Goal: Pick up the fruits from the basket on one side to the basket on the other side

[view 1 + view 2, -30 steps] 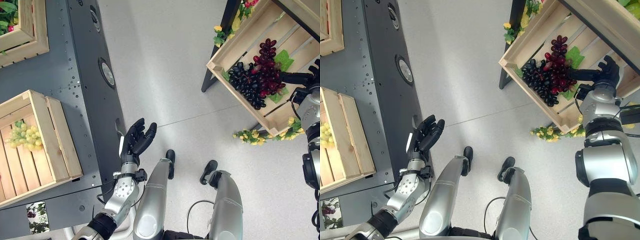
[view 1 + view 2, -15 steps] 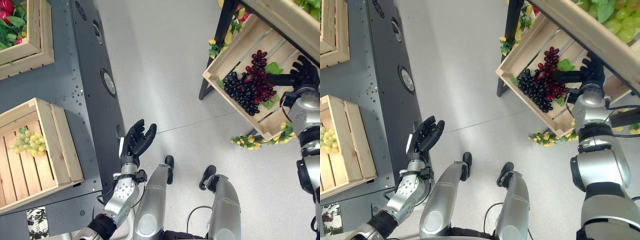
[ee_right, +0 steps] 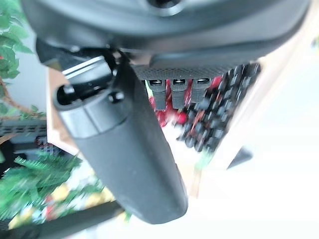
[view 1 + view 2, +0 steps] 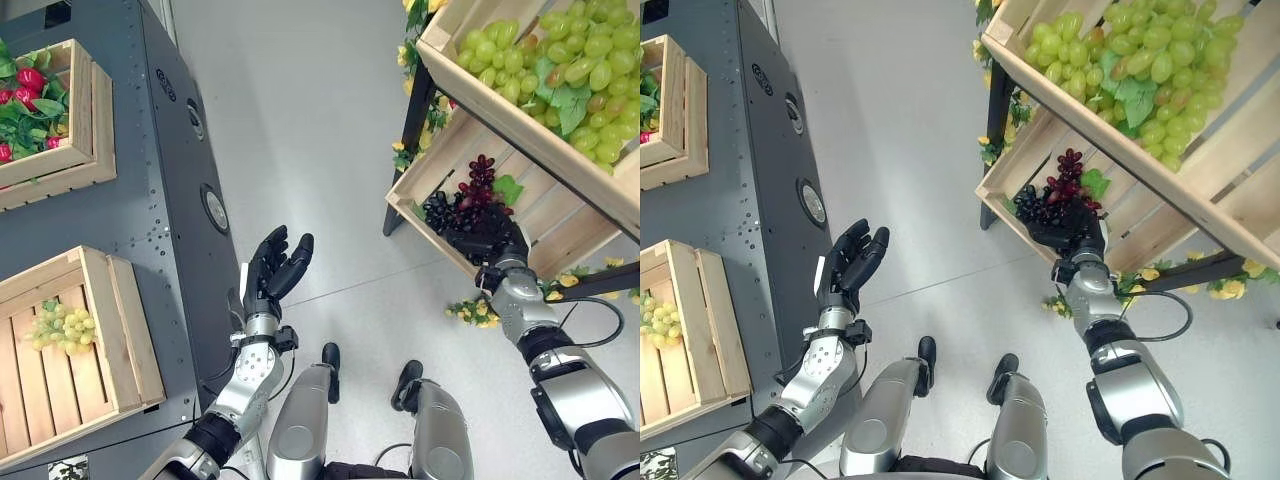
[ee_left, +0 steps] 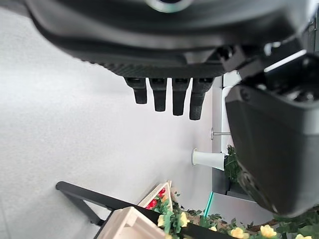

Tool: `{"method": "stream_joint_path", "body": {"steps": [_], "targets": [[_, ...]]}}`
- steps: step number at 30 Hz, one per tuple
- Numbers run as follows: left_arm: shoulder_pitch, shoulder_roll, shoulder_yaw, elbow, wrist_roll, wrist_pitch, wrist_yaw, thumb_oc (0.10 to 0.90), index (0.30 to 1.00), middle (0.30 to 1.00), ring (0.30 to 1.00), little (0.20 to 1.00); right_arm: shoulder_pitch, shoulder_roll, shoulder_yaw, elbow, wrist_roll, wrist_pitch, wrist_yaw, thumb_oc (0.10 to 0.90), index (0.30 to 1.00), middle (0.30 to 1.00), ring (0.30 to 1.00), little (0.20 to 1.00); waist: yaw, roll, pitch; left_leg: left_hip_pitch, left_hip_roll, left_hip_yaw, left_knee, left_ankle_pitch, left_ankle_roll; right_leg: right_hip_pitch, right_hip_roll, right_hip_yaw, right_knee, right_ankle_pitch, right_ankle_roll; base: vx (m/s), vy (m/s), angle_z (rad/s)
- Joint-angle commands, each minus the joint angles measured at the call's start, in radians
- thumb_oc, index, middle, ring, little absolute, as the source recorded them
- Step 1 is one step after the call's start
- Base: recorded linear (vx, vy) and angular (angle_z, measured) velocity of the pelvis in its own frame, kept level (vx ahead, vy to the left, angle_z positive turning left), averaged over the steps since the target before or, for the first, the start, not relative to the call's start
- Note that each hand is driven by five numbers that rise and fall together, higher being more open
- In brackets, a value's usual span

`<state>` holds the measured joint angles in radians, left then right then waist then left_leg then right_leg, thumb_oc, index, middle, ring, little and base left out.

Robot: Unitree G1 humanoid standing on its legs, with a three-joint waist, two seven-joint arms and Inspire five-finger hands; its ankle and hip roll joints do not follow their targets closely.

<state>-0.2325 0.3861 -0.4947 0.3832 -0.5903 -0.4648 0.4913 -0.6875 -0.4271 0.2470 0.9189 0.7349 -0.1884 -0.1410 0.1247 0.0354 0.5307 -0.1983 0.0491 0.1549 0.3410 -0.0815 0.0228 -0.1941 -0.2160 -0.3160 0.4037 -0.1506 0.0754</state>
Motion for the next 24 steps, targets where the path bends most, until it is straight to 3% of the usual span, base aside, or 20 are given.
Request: {"method": "stream_joint_path", "body": {"steps": [1, 10, 13, 17, 21, 24], "targets": [[0.003, -0.02, 0.017, -0.071, 0.079, -0.072, -0.014, 0.8, 0.9, 0.9, 0.9, 0.9, -0.049, -0.007, -0.01, -0.086, 0.069, -0.157, 0.077, 0.8, 0.9, 0.9, 0.9, 0.9, 0.004, -0.014, -0.112, 0.036, 0.039, 0.004, 0.008, -0.068, -0.032, 0.079, -0.042, -0.007, -0.082, 0.043, -0.013, 0.0, 0.0, 0.0], [0.06, -0.043, 0.069, -0.007, 0.072, -0.03, -0.054, 0.8, 0.9, 0.9, 0.9, 0.9, 0.156, 0.148, 0.086, -0.232, 0.027, -0.138, 0.09, 0.8, 0.9, 0.9, 0.9, 0.9, -0.009, -0.026, -0.196, 0.132, 0.031, -0.001, -0.09, -0.048, -0.031, 0.185, -0.025, 0.0, -0.188, 0.06, -0.007, 0.05, 0.004, 0.03], [0.101, -0.058, 0.086, -0.003, 0.072, -0.07, -0.093, 0.8, 0.9, 0.9, 0.9, 0.9, 0.275, 0.185, 0.123, -0.299, 0.047, -0.14, 0.123, 0.8, 0.9, 0.9, 0.9, 0.9, -0.014, -0.031, -0.243, 0.164, 0.018, -0.008, -0.189, 0.007, -0.028, 0.209, -0.008, 0.002, -0.257, 0.093, -0.006, 0.0, 0.005, 0.02], [0.116, -0.069, 0.083, -0.007, 0.095, -0.084, -0.073, 0.8, 0.9, 0.9, 0.9, 0.9, 0.364, 0.209, 0.144, -0.332, 0.044, -0.151, 0.161, 0.8, 0.9, 0.9, 0.9, 0.9, -0.019, -0.032, -0.275, 0.184, 0.007, -0.029, -0.243, 0.023, -0.029, 0.22, 0.009, 0.01, -0.283, 0.093, -0.005, 0.02, 0.001, 0.13], [0.107, -0.084, 0.085, 0.012, 0.098, -0.081, -0.055, 0.8, 0.9, 0.9, 0.9, 0.9, 0.416, 0.216, 0.165, -0.359, 0.051, -0.151, 0.175, 0.8, 0.9, 0.9, 0.9, 0.9, -0.028, -0.033, -0.294, 0.191, -0.007, -0.075, -0.299, 0.041, -0.029, 0.228, 0.042, 0.048, -0.325, 0.097, -0.013, -0.04, -0.039, 0.3], [0.117, -0.084, 0.077, 0.028, 0.11, -0.064, -0.092, 0.8, 0.9, 0.9, 0.9, 0.9, 0.494, 0.22, 0.167, -0.398, 0.076, -0.184, 0.155, 0.8, 0.9, 0.9, 0.9, 0.9, -0.055, -0.039, -0.312, 0.193, -0.029, -0.17, -0.336, 0.056, -0.017, 0.221, 0.107, 0.166, -0.313, 0.07, -0.036, 0.0, -0.11, 0.72]]}}
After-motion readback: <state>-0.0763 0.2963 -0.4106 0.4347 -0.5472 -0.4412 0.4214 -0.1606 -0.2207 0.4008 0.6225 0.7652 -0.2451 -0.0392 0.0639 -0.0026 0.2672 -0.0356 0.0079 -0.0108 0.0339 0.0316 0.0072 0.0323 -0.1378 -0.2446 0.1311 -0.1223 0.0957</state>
